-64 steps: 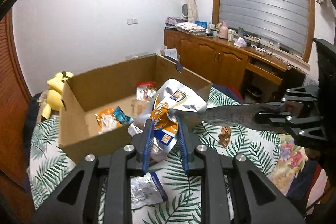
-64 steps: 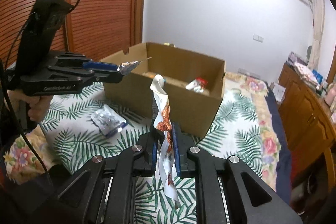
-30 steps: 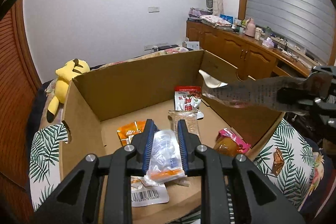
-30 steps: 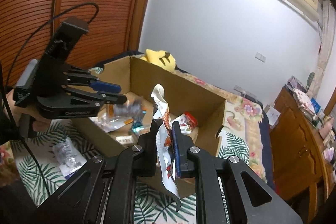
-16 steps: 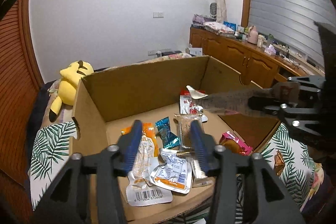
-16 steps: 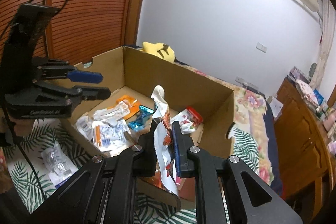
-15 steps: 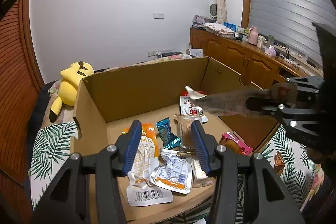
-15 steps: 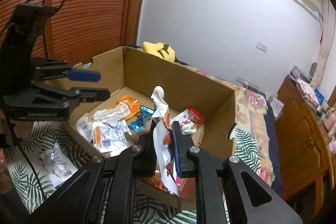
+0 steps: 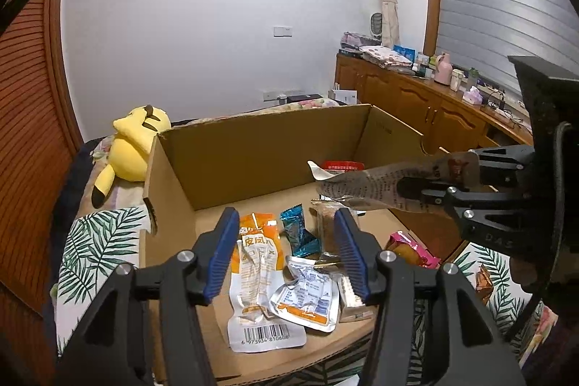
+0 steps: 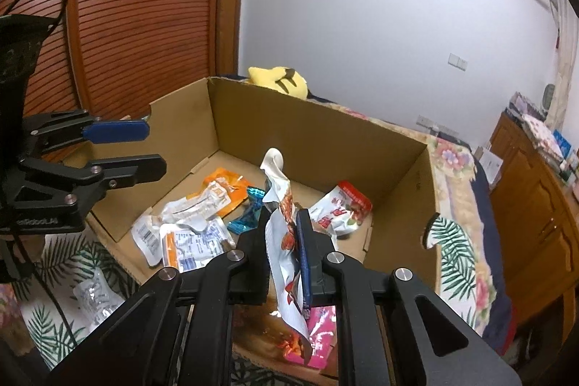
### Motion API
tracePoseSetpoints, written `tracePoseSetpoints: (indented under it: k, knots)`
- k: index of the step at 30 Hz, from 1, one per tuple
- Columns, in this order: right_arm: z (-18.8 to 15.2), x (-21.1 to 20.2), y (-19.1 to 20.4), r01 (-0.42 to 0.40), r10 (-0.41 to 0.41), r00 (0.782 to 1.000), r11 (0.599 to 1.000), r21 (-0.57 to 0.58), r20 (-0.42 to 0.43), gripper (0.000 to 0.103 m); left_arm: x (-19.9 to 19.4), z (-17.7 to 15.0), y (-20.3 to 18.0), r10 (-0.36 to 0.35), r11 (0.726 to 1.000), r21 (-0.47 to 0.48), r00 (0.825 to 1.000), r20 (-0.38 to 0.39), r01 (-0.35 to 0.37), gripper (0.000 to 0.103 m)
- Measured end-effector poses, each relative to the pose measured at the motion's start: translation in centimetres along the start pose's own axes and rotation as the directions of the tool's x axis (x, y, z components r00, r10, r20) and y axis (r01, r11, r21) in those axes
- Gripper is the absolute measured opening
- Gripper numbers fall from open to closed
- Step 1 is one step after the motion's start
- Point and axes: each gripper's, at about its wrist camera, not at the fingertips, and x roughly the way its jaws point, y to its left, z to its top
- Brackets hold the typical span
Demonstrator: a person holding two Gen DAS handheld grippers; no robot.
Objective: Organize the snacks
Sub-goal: 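Lift both packets over the box and open both tools to release, then move both tools back toward the silver foil packet beside the box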
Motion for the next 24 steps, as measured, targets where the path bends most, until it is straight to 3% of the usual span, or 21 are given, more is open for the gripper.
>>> tracePoseSetpoints:
  k: [4, 6, 9, 18, 24]
  knots:
    - [-0.1, 0.6, 0.0, -0.016, 0.016, 1.000, 1.000, 0.015, -0.008, 0.011, -0.3, 0.0, 0.4, 0.014, 1.000, -0.006, 1.000, 0.018, -0.014, 0.072]
    - [-0.2, 0.8, 0.0, -0.031, 0.031, 0.999, 0.999, 0.023, -0.007, 0.011, -0.5, 0.0, 0.7, 0.012, 1.000, -0.018, 0.999, 0.031, -0.011, 0.075]
    - [-0.4, 0.5, -0.2, -0.058, 0.058, 0.998, 0.997, 0.041, 0.009, 0.033, -0.8, 0.0, 0.9, 0.008, 1.000, -0.026, 0.999, 0.036, -0.007, 0.076]
    - [-1.2, -2.8, 0.5, -0.079, 0.076, 0.995, 0.995, 0.059, 0.058, 0.033, -2.2, -0.8, 0.0, 0.014, 1.000, -0.013, 0.999, 0.051, -0.013, 0.079]
    - [-4.2, -7.1, 1.1, -0.087, 0.076, 0.991, 0.992, 0.096, 0.106, 0.036, -5.1, -2.7, -0.6, 0.010, 1.000, -0.005, 0.997, 0.076, -0.009, 0.085]
